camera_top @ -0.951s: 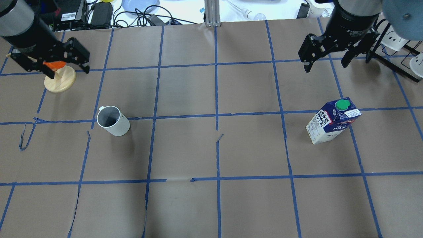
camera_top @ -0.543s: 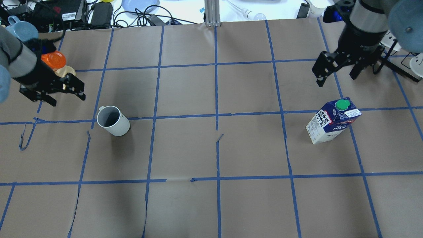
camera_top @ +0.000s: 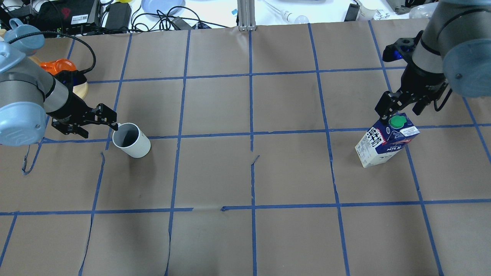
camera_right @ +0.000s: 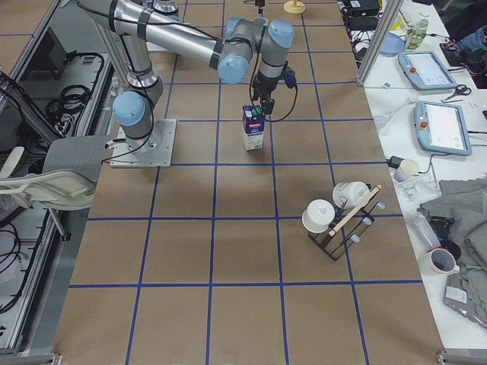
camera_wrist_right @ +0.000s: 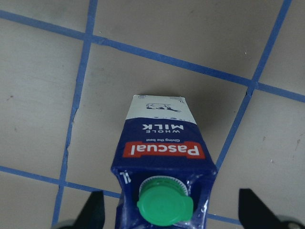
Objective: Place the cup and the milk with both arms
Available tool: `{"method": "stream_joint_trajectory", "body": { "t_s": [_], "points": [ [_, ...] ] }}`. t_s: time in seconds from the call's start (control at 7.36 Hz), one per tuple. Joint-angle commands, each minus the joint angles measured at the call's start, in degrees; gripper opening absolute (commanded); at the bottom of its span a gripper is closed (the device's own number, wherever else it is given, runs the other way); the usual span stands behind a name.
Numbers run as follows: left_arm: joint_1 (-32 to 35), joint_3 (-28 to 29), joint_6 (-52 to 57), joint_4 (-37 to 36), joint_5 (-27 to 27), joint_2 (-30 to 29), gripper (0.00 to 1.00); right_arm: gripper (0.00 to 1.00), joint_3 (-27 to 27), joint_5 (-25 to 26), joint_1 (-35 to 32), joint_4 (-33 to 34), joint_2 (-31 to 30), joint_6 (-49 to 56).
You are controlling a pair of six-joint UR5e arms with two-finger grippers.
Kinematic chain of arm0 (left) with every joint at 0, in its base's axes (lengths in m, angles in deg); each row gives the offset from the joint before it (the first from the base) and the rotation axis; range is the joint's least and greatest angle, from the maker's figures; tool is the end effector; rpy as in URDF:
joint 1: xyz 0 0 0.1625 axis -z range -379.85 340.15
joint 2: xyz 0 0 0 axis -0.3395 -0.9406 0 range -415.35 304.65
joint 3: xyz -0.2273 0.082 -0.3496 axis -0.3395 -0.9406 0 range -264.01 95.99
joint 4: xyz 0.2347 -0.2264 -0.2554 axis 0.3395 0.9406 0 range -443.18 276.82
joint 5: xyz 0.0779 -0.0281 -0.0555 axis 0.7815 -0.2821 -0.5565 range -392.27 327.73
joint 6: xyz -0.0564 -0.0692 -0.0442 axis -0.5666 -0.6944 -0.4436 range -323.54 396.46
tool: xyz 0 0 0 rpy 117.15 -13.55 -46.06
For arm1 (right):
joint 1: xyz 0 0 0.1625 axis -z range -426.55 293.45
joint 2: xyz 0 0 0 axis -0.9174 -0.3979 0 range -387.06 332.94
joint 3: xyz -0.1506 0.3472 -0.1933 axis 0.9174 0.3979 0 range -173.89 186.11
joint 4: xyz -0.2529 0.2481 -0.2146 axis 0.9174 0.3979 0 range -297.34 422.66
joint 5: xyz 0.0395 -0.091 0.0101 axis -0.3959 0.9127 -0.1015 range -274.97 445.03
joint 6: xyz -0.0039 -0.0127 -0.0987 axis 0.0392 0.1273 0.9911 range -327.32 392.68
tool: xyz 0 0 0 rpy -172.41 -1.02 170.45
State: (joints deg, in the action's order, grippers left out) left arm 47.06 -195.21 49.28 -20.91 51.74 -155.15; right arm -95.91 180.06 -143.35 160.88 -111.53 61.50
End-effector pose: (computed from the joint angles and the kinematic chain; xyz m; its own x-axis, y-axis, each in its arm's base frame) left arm 0.0649 -0.5186 0.2747 -0.9767 -0.1819 0.1142 -0.1794 0.9833 0.0324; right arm 0.0077 -0.5125 0.3532 -0.9612 -0.2759 -0.0022 -0.2716 0.9447 0.1836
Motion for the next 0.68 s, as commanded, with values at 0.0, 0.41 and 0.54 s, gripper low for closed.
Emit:
{"method": "stream_joint_trajectory", "body": {
  "t_s": [0.0, 0.41, 0.54],
  "points": [
    [0.1, -0.4, 0.3, -0.5, -0.6, -3.3, 0.86, 1.0, -0.7, 0.5, 0.2, -0.3, 1.2, 0.1],
    [0.1, -0.3, 0.3, -0.3, 0.0, -3.7, 0.0, 1.0, -2.2, 0.9, 0.2, -0.2, 1.8, 0.2],
    [0.1, -0.3, 0.4, 0.0, 0.0, -3.7, 0.0, 1.0, -2.8, 0.9, 0.2, -0.1, 1.8, 0.2]
  ]
}}
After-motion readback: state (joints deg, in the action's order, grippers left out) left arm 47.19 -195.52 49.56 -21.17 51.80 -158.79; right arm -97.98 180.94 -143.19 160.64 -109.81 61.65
